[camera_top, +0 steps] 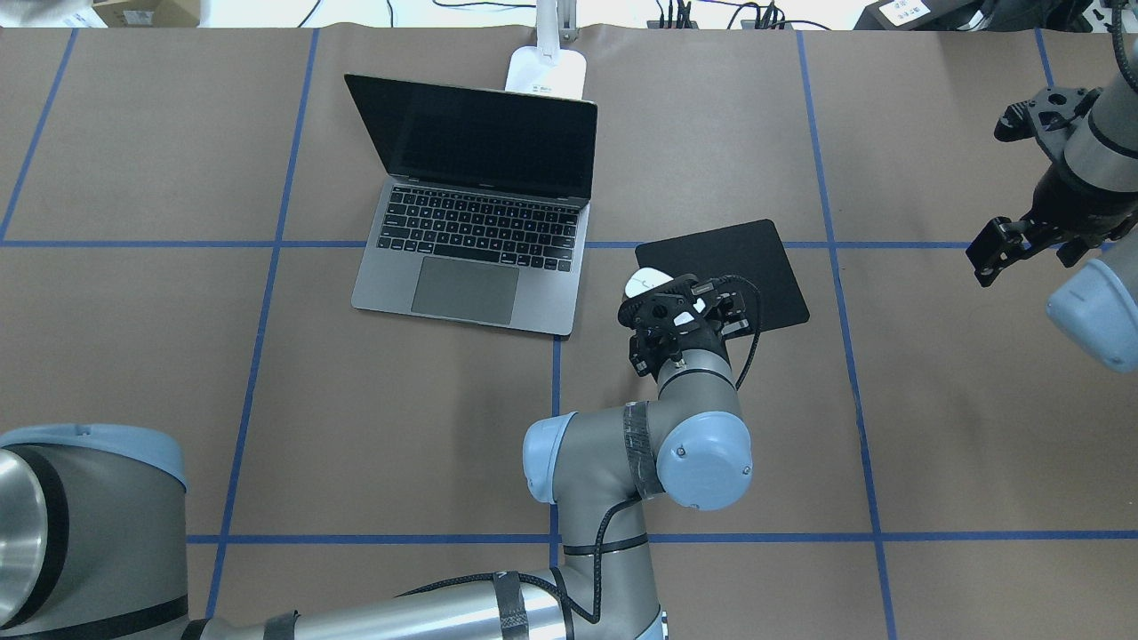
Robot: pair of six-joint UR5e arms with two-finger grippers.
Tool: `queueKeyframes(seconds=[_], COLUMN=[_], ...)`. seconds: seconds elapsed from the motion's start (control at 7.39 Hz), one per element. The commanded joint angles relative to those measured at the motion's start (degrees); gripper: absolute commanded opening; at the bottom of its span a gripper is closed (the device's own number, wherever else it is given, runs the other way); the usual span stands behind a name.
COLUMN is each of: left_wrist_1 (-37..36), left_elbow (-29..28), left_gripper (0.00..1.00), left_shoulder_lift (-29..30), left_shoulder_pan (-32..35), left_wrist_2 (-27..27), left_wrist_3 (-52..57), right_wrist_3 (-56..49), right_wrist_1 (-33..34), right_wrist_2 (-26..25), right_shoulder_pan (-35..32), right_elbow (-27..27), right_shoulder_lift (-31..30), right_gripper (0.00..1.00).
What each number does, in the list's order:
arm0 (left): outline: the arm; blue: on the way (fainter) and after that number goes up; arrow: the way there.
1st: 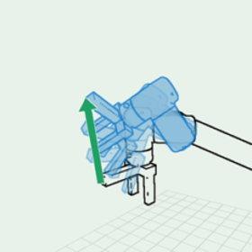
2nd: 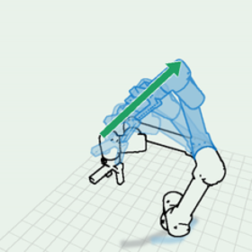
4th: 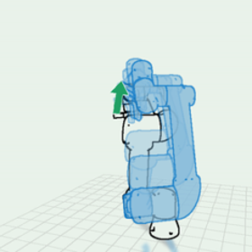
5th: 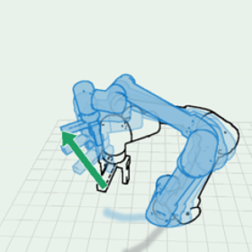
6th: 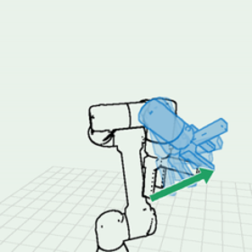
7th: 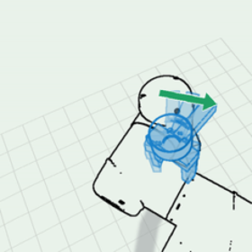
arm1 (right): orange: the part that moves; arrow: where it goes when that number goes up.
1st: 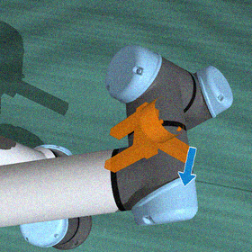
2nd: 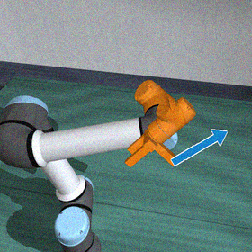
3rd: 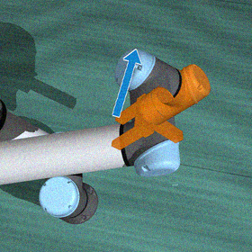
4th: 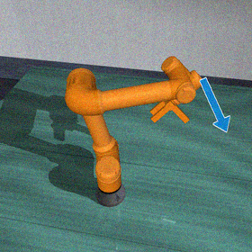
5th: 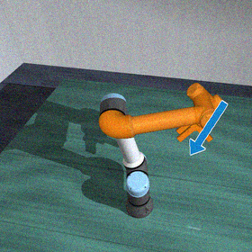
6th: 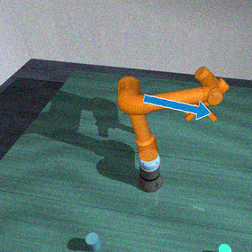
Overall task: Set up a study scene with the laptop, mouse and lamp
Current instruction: 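Release the mouse and withdraw the left gripper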
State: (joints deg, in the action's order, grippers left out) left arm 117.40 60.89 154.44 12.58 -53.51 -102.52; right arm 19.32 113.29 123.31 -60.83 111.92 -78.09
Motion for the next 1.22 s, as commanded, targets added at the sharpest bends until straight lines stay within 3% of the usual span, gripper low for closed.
queueKeyframes(seconds=[0.0,0.14,0.41,0.54,0.68,0.95,1.08], left_wrist_1=[-0.7,-1.4,-13.4,-21.4,-23.6,-31.3,-36.4], left_elbow=[7.3,18.5,48.2,54.8,55.1,54.9,54.5], left_gripper=[1.0,1.0,1.0,1.0,1.0,1.0,1.0], left_shoulder_lift=[-1.2,-8.4,-28.1,-29.5,-29.5,-29.6,-29.7], left_shoulder_pan=[-0.2,-0.5,-0.1,0.9,3.3,13.6,19.9], left_wrist_2=[-0.6,-2.0,-12.9,-16.7,-19.1,-33.7,-41.2], left_wrist_3=[4.2,6.6,9.0,11.1,11.5,16.6,22.3], right_wrist_3=[0.1,0.1,0.3,0.2,0.1,0.1,0.0], right_wrist_1=[0.0,0.0,-0.1,-0.1,-0.1,0.0,0.0], right_wrist_2=[-0.5,-0.6,-0.4,-0.2,-0.2,0.4,3.0], right_shoulder_pan=[-0.4,-2.3,-3.2,-4.2,-4.9,-6.0,-7.6], right_elbow=[-0.4,-2.2,-3.0,-3.0,-2.9,-2.9,-3.4], right_shoulder_lift=[0.8,0.9,2.3,2.6,3.3,3.1,2.8], right_gripper=[1.0,1.0,1.0,1.0,1.0,1.0,1.0])
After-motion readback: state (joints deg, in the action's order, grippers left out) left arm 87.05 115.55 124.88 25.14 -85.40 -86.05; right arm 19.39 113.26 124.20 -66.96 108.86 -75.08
